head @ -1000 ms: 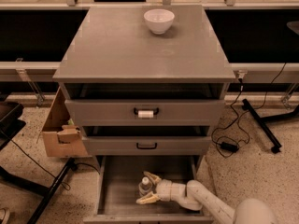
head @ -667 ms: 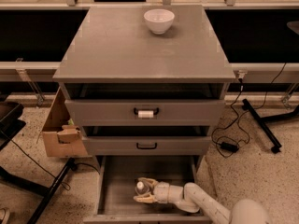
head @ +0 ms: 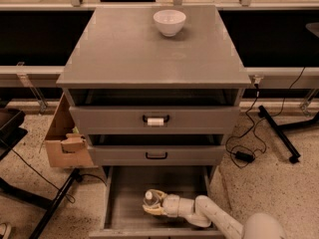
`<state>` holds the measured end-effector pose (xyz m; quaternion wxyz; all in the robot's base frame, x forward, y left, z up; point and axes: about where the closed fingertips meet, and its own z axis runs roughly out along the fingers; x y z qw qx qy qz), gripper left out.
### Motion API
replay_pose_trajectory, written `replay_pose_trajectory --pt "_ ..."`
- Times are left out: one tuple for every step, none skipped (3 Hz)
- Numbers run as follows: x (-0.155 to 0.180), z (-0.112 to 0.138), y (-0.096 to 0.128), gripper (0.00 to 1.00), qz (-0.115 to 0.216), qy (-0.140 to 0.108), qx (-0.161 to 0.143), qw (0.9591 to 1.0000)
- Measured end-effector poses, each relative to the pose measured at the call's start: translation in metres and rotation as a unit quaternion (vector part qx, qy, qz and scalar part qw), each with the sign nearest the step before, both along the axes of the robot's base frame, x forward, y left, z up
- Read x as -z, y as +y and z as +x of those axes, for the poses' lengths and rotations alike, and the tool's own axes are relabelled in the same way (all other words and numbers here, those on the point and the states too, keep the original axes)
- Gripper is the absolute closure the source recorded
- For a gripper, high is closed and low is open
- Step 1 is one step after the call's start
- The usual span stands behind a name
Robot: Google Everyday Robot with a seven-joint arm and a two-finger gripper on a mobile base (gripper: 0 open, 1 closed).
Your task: Pick blue plastic bottle from bottom drawer and place on counter
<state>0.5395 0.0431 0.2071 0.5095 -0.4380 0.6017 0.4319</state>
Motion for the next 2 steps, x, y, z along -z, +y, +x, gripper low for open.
replay_pose_trajectory --pt "-0.019 -0.008 -0.001 1.00 0.005 -0.005 0.001 1.0000" --pt "-0.084 0.003 -0.028 1.00 0.004 -0.033 0.035 0.9988"
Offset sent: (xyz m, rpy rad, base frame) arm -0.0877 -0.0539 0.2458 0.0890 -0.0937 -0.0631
